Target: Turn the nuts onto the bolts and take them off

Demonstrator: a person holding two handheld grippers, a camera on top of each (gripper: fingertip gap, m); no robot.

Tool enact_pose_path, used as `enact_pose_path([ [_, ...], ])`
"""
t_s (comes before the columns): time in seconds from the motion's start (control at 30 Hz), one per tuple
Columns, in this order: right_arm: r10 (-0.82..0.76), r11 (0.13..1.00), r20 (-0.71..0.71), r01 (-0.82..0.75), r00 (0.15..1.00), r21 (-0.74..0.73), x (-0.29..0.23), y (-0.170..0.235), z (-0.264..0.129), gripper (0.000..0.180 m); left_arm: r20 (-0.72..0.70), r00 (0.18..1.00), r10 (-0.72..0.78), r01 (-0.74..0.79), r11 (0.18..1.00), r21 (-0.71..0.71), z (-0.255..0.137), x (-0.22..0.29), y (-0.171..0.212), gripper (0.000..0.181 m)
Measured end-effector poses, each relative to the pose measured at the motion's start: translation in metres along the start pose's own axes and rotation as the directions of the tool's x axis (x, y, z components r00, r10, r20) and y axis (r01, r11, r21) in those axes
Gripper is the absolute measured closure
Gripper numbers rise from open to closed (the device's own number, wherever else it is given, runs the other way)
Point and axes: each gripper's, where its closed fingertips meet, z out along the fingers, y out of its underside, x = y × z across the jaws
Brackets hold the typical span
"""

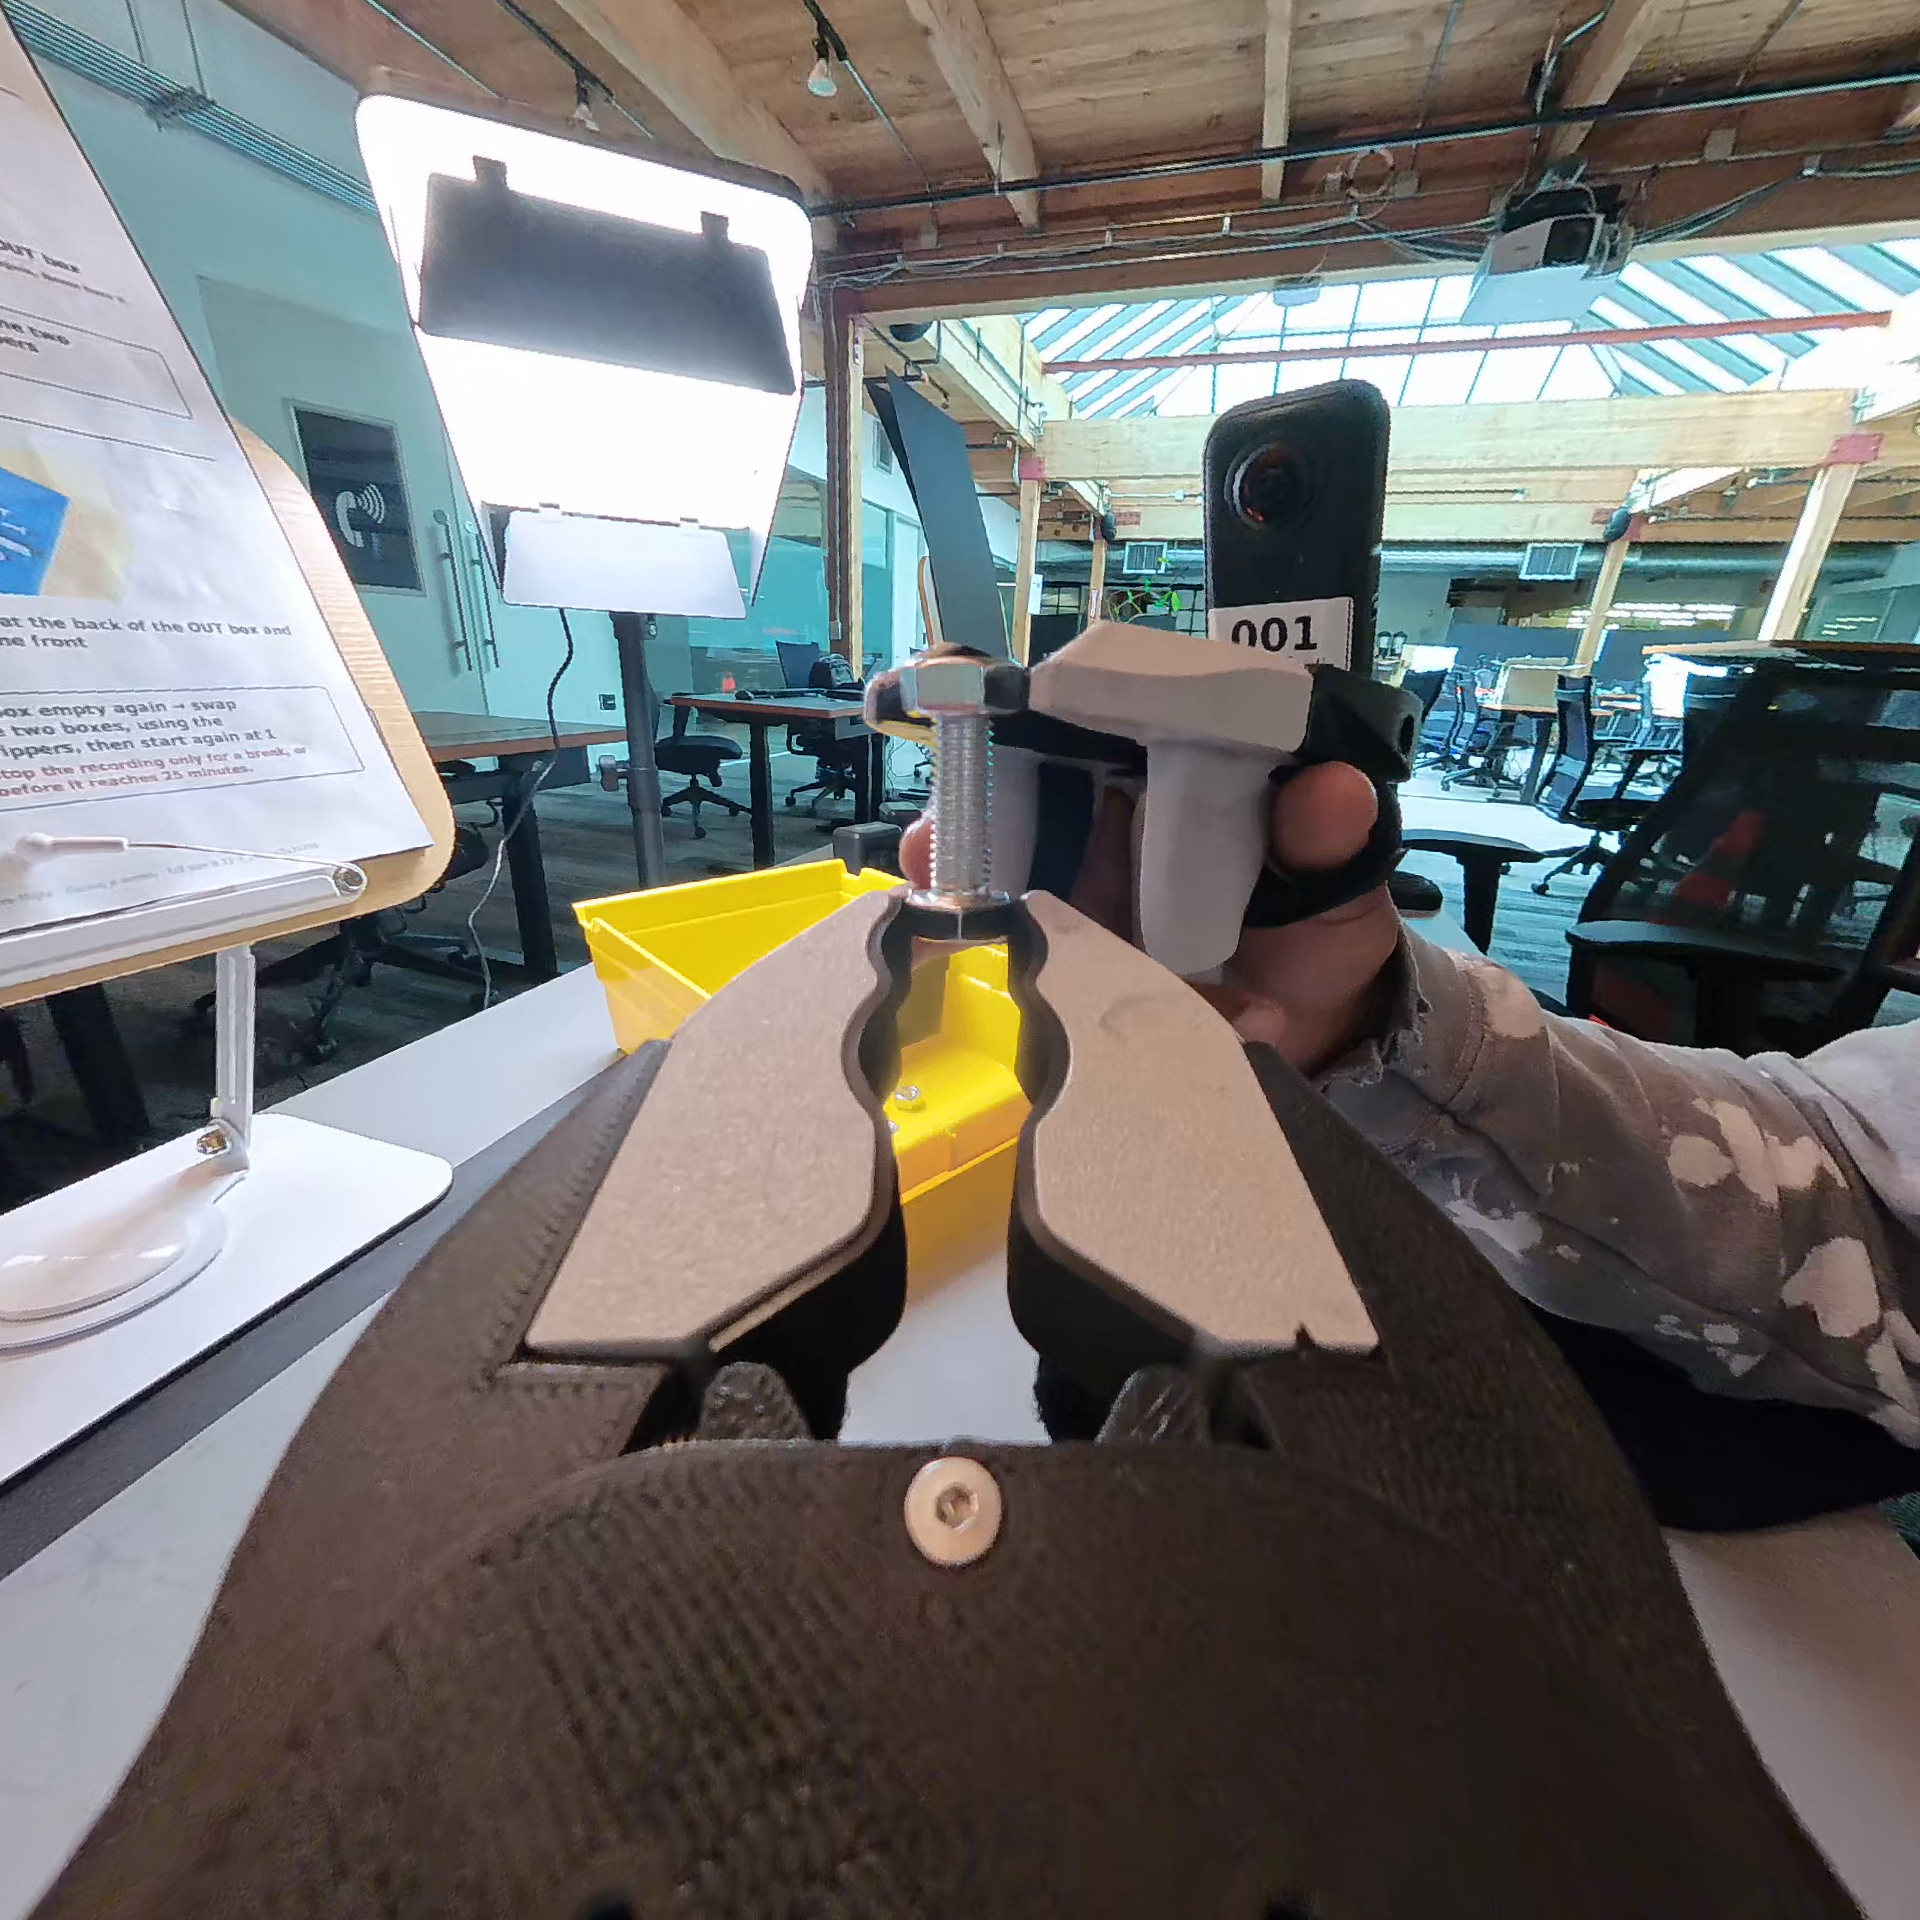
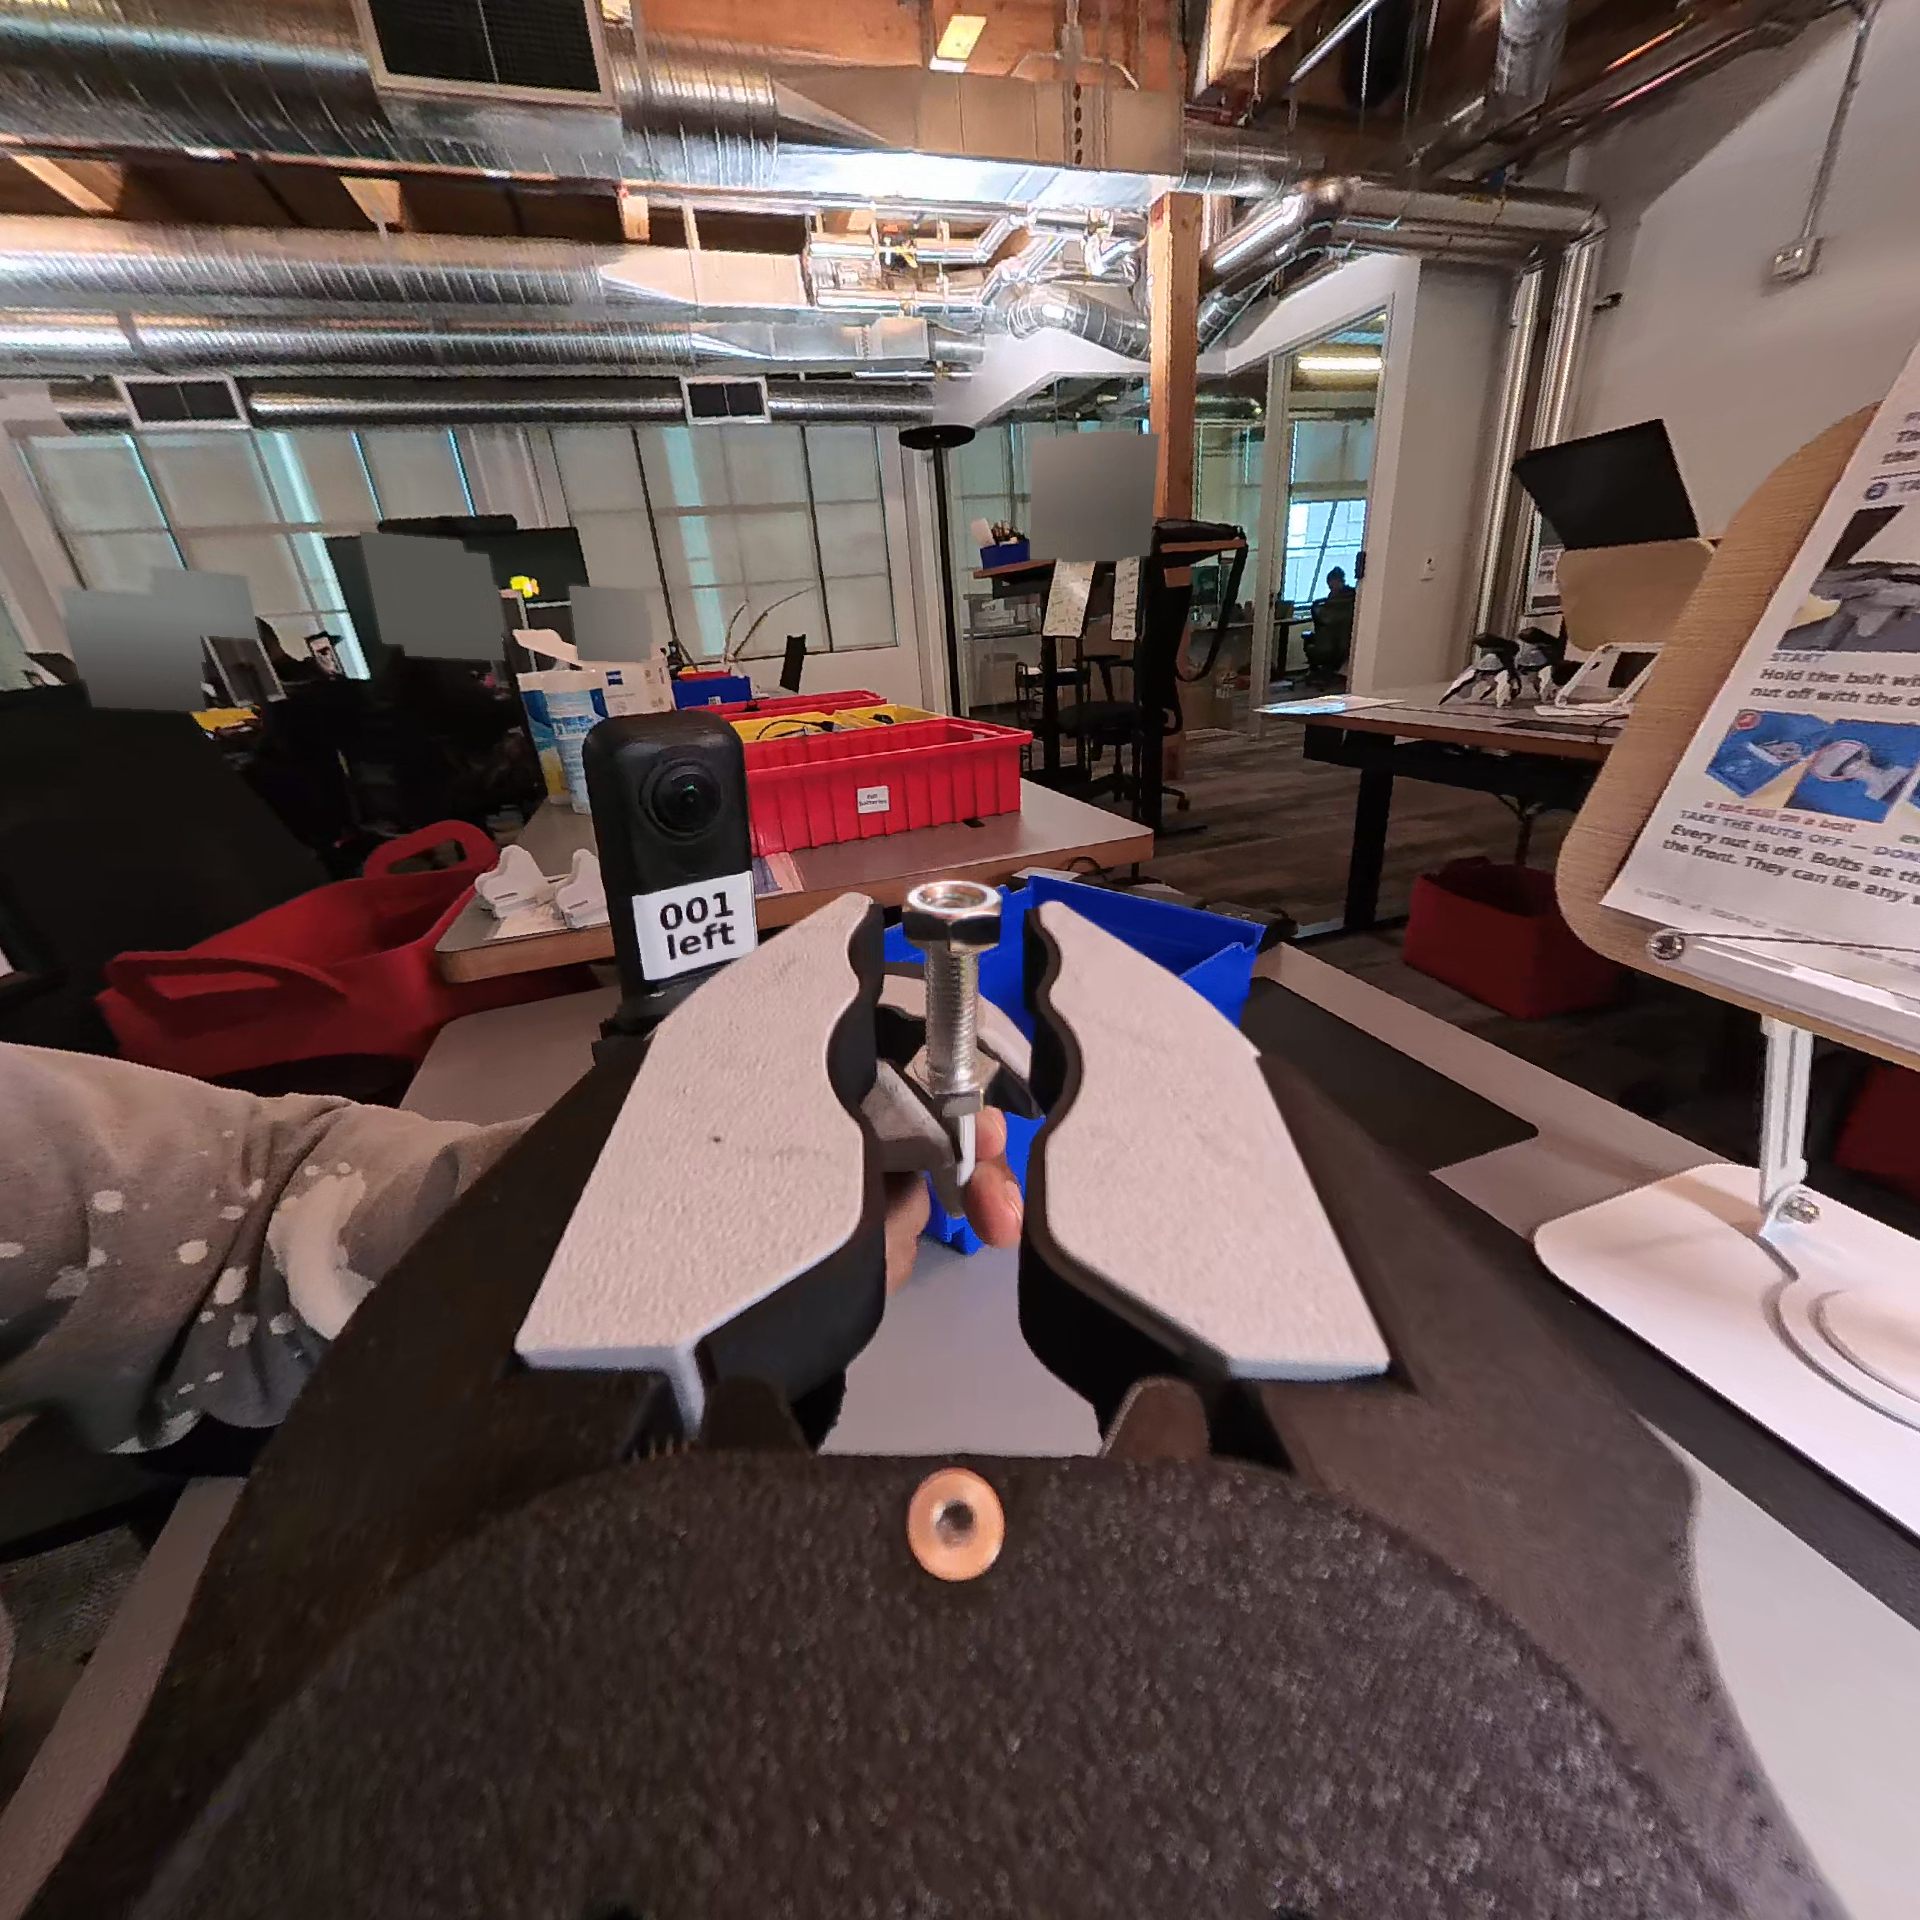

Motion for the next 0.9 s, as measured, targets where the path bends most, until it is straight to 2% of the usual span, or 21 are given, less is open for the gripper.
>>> enact_pose_path([
  [0.07,-0.005,1.000,0.007,0.005,1.000,-0.001,-0.001,0.000,0.000,0.163,-0.013,1.000,0.003,-0.003,1.000,-0.013,0.001,0.002,0.002,0.162],
  [0.17,-0.024,1.000,0.051,0.025,0.998,-0.018,-0.005,0.000,-0.004,0.163,-0.062,0.998,-0.012,0.011,1.000,-0.011,0.002,0.008,0.002,0.162],
  [0.3,-0.058,0.997,0.245,0.071,0.968,-0.044,-0.029,-0.004,-0.020,0.163,-0.300,0.949,-0.100,0.098,0.995,-0.020,0.000,0.039,0.000,0.162],
  [0.37,-0.060,0.996,0.360,0.080,0.931,-0.042,-0.045,-0.004,-0.030,0.162,-0.448,0.876,-0.178,0.172,0.984,-0.054,-0.004,0.059,0.000,0.162],
  [0.47,-0.012,0.997,0.518,0.052,0.856,-0.065,-0.069,-0.001,-0.042,0.163,-0.629,0.722,-0.289,0.265,0.955,-0.134,-0.015,0.087,0.001,0.162],
  [0.7,0.049,0.992,0.704,0.048,0.708,-0.117,-0.103,0.010,-0.061,0.163,-0.799,0.406,-0.444,0.369,0.879,-0.300,-0.033,0.128,0.008,0.162],
  [0.87,0.072,0.988,0.769,0.060,0.635,-0.142,-0.118,0.016,-0.070,0.163,-0.826,0.295,-0.480,0.357,0.857,-0.371,-0.040,0.145,0.014,0.163],
  [0.9,0.074,0.988,0.764,0.058,0.641,-0.144,-0.117,0.016,-0.069,0.163,-0.828,0.317,-0.463,0.351,0.868,-0.351,-0.038,0.145,0.015,0.162],
])
